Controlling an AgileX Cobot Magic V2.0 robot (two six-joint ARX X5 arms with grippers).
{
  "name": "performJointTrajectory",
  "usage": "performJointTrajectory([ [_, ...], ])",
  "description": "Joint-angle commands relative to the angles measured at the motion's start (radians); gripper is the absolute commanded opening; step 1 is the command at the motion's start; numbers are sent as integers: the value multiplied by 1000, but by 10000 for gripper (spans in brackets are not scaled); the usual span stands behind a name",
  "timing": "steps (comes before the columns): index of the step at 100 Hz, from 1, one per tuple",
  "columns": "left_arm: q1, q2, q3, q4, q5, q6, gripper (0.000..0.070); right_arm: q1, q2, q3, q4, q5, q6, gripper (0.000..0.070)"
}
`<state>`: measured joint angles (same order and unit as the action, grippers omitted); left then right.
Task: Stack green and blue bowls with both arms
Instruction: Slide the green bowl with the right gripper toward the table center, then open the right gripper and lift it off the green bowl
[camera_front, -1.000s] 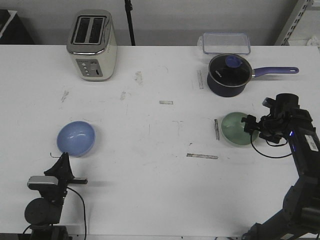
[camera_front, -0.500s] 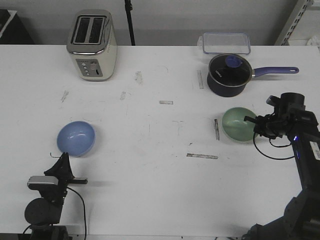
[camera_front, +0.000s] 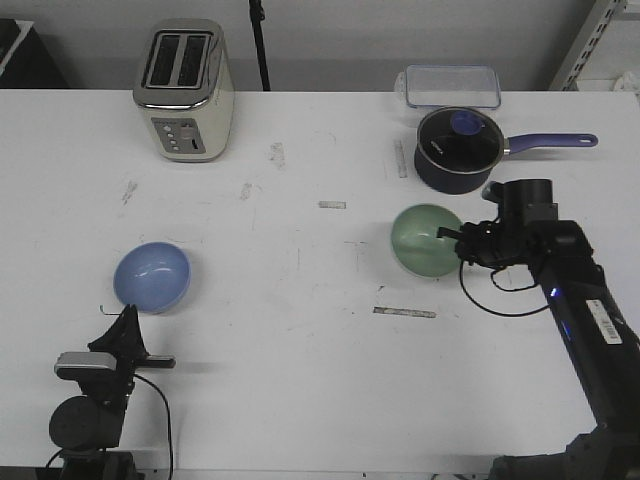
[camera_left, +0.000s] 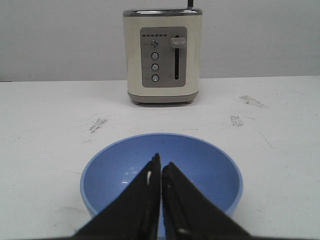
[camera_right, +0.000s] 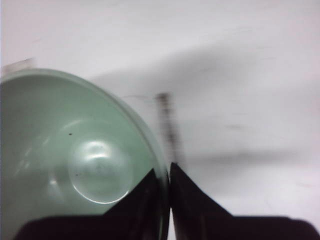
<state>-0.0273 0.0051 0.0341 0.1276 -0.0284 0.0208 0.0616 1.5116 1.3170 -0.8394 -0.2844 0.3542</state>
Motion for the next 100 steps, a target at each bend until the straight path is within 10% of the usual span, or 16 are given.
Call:
performJointTrajectory([
  [1, 1, -2, -22, 16, -2, 13, 2, 74, 14, 10, 32, -3, 66, 5],
  [47, 1, -2, -22, 16, -2, 13, 3, 488, 105, 10, 117, 154, 282, 5],
  [100, 1, -2, -22, 16, -2, 13, 3, 504, 241, 10, 205, 181, 299, 5],
])
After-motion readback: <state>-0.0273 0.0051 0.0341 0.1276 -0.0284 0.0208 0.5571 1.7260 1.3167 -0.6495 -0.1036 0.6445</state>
